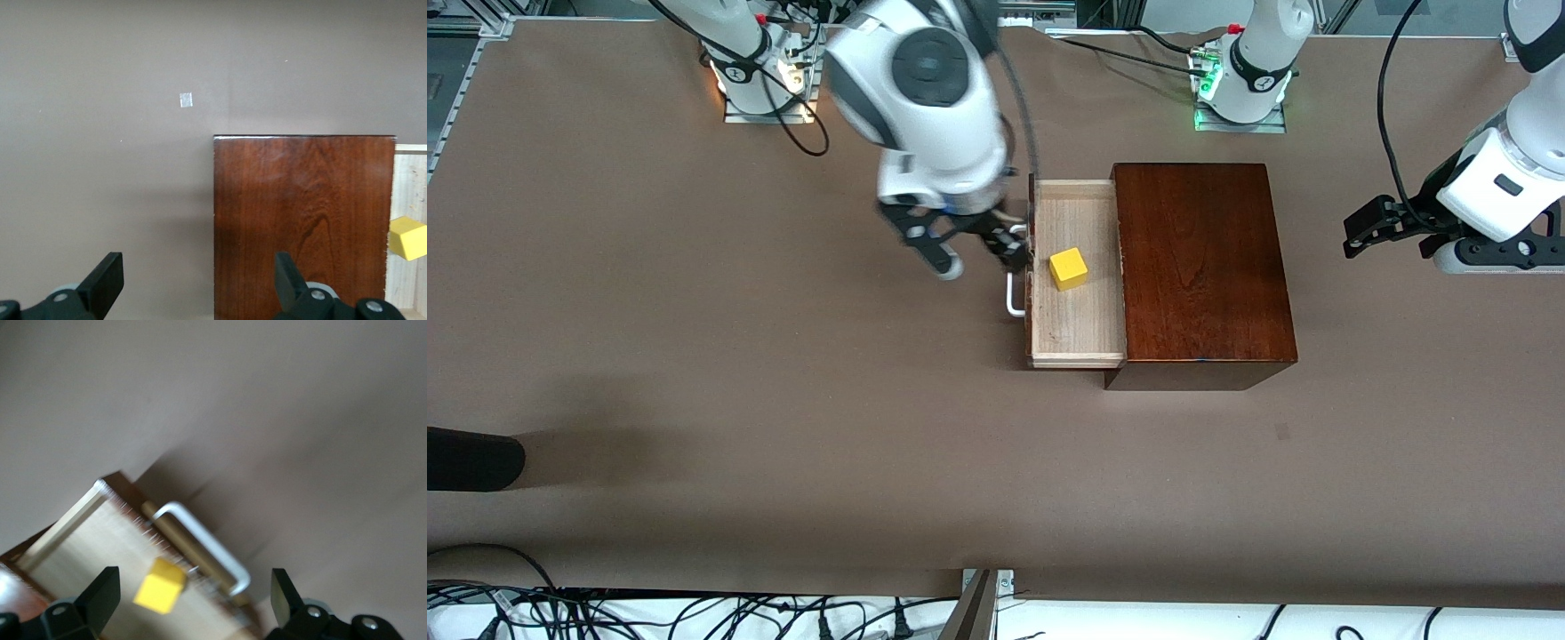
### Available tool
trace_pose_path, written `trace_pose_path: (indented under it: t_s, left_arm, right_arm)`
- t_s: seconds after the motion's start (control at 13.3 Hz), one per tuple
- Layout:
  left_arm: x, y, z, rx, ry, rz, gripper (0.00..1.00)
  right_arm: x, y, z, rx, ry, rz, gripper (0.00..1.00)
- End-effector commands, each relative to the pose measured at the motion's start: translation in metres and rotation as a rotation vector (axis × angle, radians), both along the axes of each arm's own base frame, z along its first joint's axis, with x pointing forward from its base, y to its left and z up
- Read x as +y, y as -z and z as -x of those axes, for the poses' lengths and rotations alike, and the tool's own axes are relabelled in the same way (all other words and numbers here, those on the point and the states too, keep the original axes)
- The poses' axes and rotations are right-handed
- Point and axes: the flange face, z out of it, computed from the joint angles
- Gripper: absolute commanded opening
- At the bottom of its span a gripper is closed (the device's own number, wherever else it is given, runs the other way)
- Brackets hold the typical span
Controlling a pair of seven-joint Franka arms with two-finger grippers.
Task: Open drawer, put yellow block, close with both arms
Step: 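Withdraw the right gripper while the left gripper reaches toward the drawer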
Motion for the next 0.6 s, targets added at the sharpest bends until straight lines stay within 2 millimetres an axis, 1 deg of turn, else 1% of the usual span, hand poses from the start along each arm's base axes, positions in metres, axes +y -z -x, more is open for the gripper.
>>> trace_pose_path:
  t_s: [0.0, 0.08, 0.23, 0.3, 0.38, 0.45, 0.53]
  left_arm:
    - [-0.044, -0.006, 0.001, 0.018, -0.022, 0.027, 1.0]
    - [-0.066, -0.007, 0.005, 0.018, -0.055, 0.023, 1.0]
    - [-0.104, -0.004, 0.014, 0.028, -0.089, 0.026, 1.0]
    - [-0.126, 0.003, 0.016, 0.044, -0.12, 0.027, 1.0]
    - [-0.15, -0.001, 0.017, 0.036, -0.161, 0.033, 1.0]
    - [-0.179, 0.006, 0.024, 0.048, -0.186, 0.028, 1.0]
    - [-0.214, 0.013, 0.037, 0.06, -0.207, 0.016, 1.0]
  right_arm:
    - [-0.073, -0.015, -0.005, 0.016, -0.235, 0.052, 1.0]
    - [-0.102, -0.018, -0.01, 0.016, -0.29, 0.067, 1.0]
    - [-0.162, -0.027, -0.013, 0.02, -0.455, 0.094, 1.0]
    - [-0.189, -0.028, -0.013, 0.025, -0.536, 0.098, 1.0]
    - [-0.219, -0.033, -0.016, 0.027, -0.592, 0.1, 1.0]
    - [-0.242, -0.037, -0.018, 0.026, -0.649, 0.098, 1.0]
    - [-0.268, -0.041, -0.022, 0.031, -0.695, 0.098, 1.0]
